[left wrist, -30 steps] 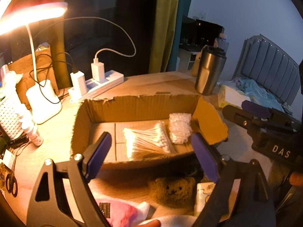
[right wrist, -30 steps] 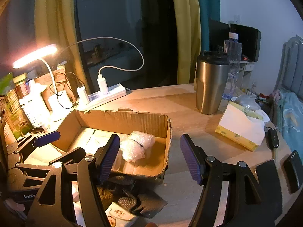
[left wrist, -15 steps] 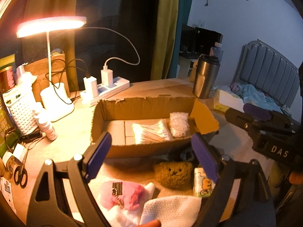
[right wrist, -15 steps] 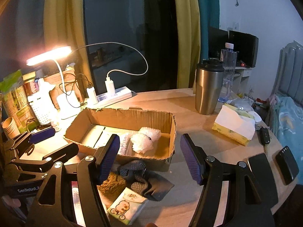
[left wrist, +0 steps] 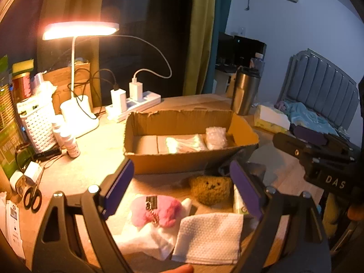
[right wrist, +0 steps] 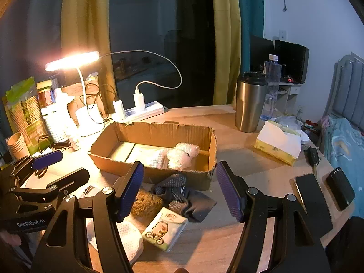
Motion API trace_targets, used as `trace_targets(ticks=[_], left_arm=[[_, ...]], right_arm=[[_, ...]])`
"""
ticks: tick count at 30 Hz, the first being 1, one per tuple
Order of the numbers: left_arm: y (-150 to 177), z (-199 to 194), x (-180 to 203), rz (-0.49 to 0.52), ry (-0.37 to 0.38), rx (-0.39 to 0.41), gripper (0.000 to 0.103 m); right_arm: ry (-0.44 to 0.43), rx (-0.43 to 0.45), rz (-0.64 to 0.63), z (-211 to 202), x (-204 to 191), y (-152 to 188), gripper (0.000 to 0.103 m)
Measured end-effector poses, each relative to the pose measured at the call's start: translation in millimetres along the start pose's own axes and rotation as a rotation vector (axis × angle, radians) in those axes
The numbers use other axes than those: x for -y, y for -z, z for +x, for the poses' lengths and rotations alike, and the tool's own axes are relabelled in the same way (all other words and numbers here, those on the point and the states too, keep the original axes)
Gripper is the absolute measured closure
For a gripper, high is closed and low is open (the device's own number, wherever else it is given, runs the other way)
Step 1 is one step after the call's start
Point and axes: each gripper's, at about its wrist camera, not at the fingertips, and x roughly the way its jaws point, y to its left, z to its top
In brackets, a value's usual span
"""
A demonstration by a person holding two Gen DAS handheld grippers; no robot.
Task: Organize soft objects
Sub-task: 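Withdraw both tools from the box toward the remaining soft items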
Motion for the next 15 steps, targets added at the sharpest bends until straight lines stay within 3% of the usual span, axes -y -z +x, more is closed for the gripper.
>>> trace_targets(ticks=[15], left_arm=[[38.7,-9.4,-17.1,-0.018,-0.015,-0.051,0.015]], right_arm=[[-0.007,-0.062,-0.012,1.9,-19.0,34.4,0.034]])
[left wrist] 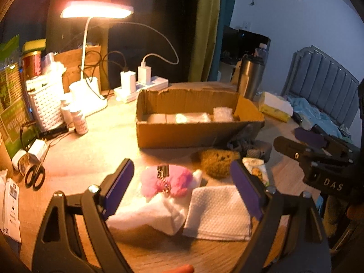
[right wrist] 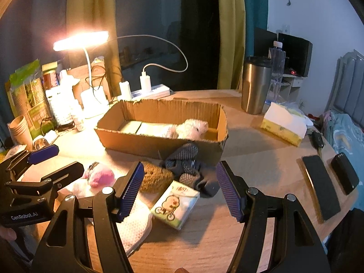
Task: Organize soft objects
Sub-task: 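Withdraw both tools from the box toward the remaining soft items, then grasp the pink plush keychain with the left tool while the right tool grasps the chick tissue pack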
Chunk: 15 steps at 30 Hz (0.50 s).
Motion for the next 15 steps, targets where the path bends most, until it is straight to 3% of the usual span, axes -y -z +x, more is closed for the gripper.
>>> trace_targets(ticks=[15], left_arm=[[31.4,16.7,-25.2,-0.032,-0.026,-0.074,0.015]], right_arm=[[-0.008,-0.08,-0.011,19.3,-15.9,26.4,0.034]])
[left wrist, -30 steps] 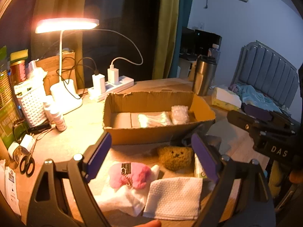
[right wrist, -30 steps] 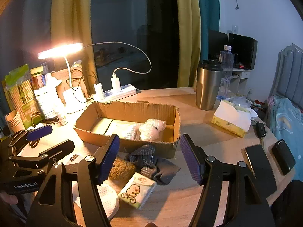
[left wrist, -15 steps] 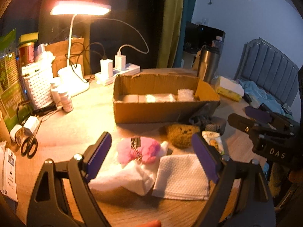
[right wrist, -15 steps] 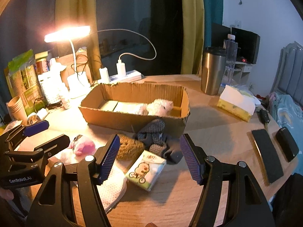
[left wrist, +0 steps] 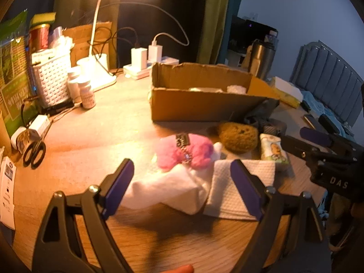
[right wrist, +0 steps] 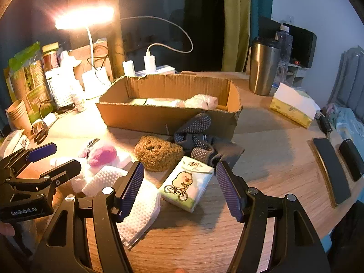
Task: Organize soft objects
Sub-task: 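Grasp the pink plush keychain with the left tool while the right tool grasps the chick tissue pack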
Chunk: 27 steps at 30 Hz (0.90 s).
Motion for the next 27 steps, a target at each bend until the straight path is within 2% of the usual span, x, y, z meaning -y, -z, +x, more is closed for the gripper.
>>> trace_targets(ticks=[13,27], left_arm=[[-19.8,26.9,-1.6,0.028,-0.009,-0.01,0.015],[-24.0,68.2,5.7,0.046,0.02,-0.132,0.015]], right_arm=[[0.013,-0.049,0.019,23.9,4.9,0.7,0.034],[-0.005,-0.105,0.045,44.8,15.5,5.1,0.034]])
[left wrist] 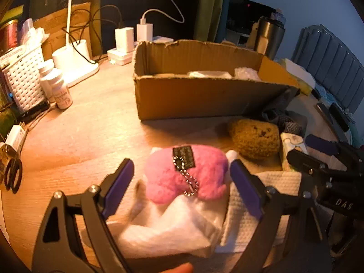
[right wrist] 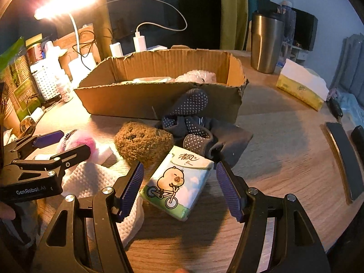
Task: Organize soft objects
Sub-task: 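Grasp the pink plush keychain with the left tool while the right tool grasps the chick tissue pack, then carry the plush and tissue pack into the box and open both tools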
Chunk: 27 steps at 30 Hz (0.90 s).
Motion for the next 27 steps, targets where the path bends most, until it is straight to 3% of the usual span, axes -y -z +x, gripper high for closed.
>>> trace_targets(ticks=[9,10,12,16,27], left_arm=[[0.6,4.3,4.0,0.019,0.023,-0.016,0.016],[0.5,4.2,5.6,0.026,0.027,-0.016,0.018],[0.8,4.5,8.6,0.038,0.029,-0.02,0.03],[1.5,2.5,10.3,0.046,0.032,-0.017,0.034],[-1.7,-26.7,13.5,0.053,0.033,0.056,0.034]], right_arm=[[-0.008,-0.025,-0.002,5.7,2.7,3.1,0.035],[-0.013,-0.025,-0.004,5.5,2.3,3.2,0.037],[-0.015,-0.025,-0.014,5.0,0.8,3.4,0.041],[-0.026,-0.025,-0.022,3.7,0.1,3.6,0.044],[-0.023,0.006,-0.023,-8.3,0.0,1.5,0.047]])
